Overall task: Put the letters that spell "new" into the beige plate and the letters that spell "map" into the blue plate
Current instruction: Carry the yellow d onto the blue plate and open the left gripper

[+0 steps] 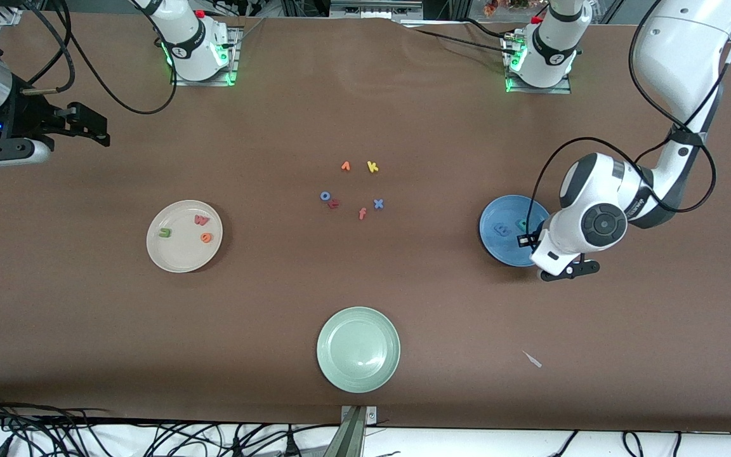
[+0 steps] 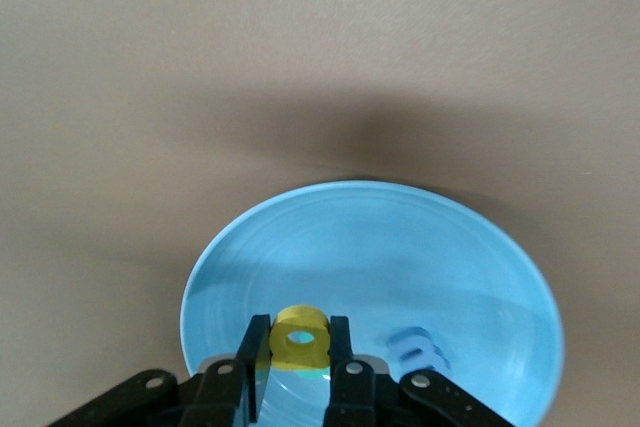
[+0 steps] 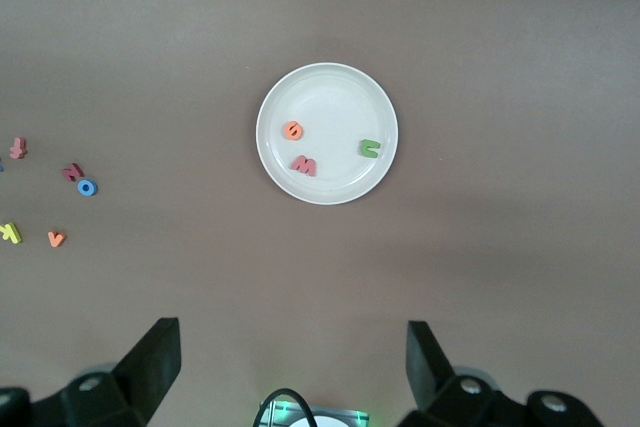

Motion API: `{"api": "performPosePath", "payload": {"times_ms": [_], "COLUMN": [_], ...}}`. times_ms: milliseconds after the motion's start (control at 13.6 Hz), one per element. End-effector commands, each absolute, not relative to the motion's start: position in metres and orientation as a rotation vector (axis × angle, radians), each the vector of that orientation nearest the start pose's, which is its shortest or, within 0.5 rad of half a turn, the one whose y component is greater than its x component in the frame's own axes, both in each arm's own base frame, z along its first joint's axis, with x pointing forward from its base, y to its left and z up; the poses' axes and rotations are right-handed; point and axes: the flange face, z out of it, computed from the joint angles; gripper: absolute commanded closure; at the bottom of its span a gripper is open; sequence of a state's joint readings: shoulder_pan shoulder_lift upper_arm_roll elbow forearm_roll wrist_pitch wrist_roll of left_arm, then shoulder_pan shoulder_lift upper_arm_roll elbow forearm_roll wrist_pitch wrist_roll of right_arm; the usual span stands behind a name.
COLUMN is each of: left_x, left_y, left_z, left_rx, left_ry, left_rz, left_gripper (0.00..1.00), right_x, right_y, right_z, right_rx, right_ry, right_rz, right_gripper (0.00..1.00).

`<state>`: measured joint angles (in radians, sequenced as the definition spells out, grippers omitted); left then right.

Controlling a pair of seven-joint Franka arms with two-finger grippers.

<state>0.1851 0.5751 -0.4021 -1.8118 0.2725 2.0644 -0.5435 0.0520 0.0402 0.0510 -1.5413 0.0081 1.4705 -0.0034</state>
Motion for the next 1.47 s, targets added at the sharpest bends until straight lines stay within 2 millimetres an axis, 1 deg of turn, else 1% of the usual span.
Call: {"api": "performPosePath", "payload": {"times_ms": [0, 73, 147, 220, 293, 366, 440, 586, 733, 879, 953, 1026, 1099, 1246, 1392], "left_x": [0.607, 0.606, 0.606, 0.607, 0.61, 0.612, 0.614, 0.618, 0.627, 0.637, 0.641, 0.645, 0.647, 0.649, 0.643], "left_y": [-0.118, -0.118, -0.119, -0.119, -0.12, -0.125, -0.125, -0.125, -0.124, -0.126, -0.133, -0.137, -0.134, -0.124, -0.098], "left_z": [0.209, 0.205, 0.204, 0.206, 0.213, 0.222, 0.234, 0.264, 0.307, 0.36, 0.393, 0.422, 0.444, 0.479, 0.515], "left_rx": [-3.005, -3.004, -3.004, -3.011, -3.022, -3.028, -3.031, -3.034, -3.028, -2.998, -2.997, -3.003, -3.007, -3.053, -3.131], "left_ry": [-0.239, -0.24, -0.238, -0.244, -0.244, -0.242, -0.231, -0.227, -0.242, -0.254, -0.245, -0.196, -0.139, 0.022, 0.175], "left_rz": [0.376, 0.386, 0.388, 0.385, 0.373, 0.355, 0.329, 0.254, 0.175, 0.173, 0.184, 0.192, 0.2, 0.174, 0.13], "left_gripper": [0.92, 0.78, 0.49, 0.07, 0.0, 0.0, 0.0, 0.0, 0.0, 0.0, 0.0, 0.0, 0.0, 0.0, 0.0], "right_x": [0.546, 0.546, 0.546, 0.546, 0.546, 0.546, 0.546, 0.546, 0.547, 0.549, 0.549, 0.55, 0.551, 0.551, 0.551], "right_y": [0.055, 0.055, 0.055, 0.055, 0.055, 0.055, 0.055, 0.055, 0.055, 0.054, 0.054, 0.053, 0.053, 0.053, 0.052], "right_z": [0.613, 0.613, 0.613, 0.612, 0.612, 0.612, 0.612, 0.613, 0.614, 0.615, 0.615, 0.616, 0.615, 0.615, 0.616], "right_rx": [-3.139, -3.139, -3.139, -3.139, -3.139, -3.139, -3.139, -3.138, -3.138, -3.136, -3.137, -3.138, -3.138, -3.142, -3.159], "right_ry": [-0.171, -0.171, -0.171, -0.171, -0.171, -0.171, -0.171, -0.188, -0.19, -0.188, -0.185, -0.183, -0.183, -0.185, -0.187], "right_rz": [0.178, 0.178, 0.178, 0.181, 0.181, 0.181, 0.181, 0.171, 0.159, 0.149, 0.145, 0.142, 0.144, 0.144, 0.139], "right_gripper": [0.0, 0.0, 0.0, 0.0, 0.0, 0.0, 0.0, 0.0, 0.0, 0.0, 0.0, 0.0, 0.0, 0.0, 0.0]}}
